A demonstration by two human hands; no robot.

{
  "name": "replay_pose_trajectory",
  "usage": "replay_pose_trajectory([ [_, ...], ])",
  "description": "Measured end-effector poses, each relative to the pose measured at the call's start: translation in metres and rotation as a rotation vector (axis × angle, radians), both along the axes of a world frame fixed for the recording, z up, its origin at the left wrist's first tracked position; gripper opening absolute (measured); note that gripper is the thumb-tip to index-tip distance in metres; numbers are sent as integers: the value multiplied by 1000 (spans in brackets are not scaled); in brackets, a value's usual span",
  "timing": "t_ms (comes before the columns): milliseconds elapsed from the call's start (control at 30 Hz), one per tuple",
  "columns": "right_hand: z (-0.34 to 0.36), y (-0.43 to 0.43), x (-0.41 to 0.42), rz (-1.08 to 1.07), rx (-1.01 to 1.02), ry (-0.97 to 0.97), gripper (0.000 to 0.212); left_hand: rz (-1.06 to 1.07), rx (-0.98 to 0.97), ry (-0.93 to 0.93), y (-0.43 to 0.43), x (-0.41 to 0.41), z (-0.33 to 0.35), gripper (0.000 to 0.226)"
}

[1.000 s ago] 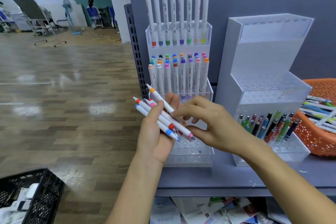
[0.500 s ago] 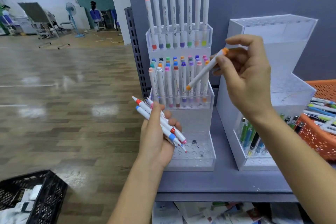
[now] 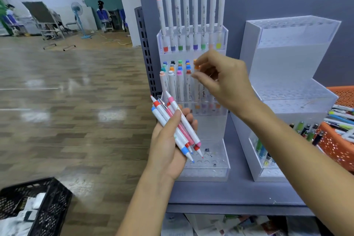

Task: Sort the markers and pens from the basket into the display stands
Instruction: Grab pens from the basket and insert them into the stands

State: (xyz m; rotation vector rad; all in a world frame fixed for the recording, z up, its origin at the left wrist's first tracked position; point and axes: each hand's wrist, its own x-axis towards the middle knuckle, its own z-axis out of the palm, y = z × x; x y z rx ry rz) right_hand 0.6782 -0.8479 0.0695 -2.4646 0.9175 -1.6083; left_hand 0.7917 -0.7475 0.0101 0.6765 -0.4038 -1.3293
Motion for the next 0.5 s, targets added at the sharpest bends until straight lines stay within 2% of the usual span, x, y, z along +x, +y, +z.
replay_pose_trajectory([
  [100, -6, -2, 1, -36, -8, 28, 15, 3, -22, -45, 1, 0, 2, 36],
  [200, -10, -1, -2, -64, -39, 34, 11, 12, -25, -37, 2, 1, 3, 35],
  [300, -16, 10, -6, -71, -33, -47, 19, 41, -9, -8, 1, 2, 3, 36],
  [400, -22, 36, -16, 94, 235, -133, 21, 47, 7, 44, 0, 5, 2, 39],
  [500, -27, 55, -26, 304, 534, 94, 32, 41, 18, 49, -4, 4, -1, 52],
])
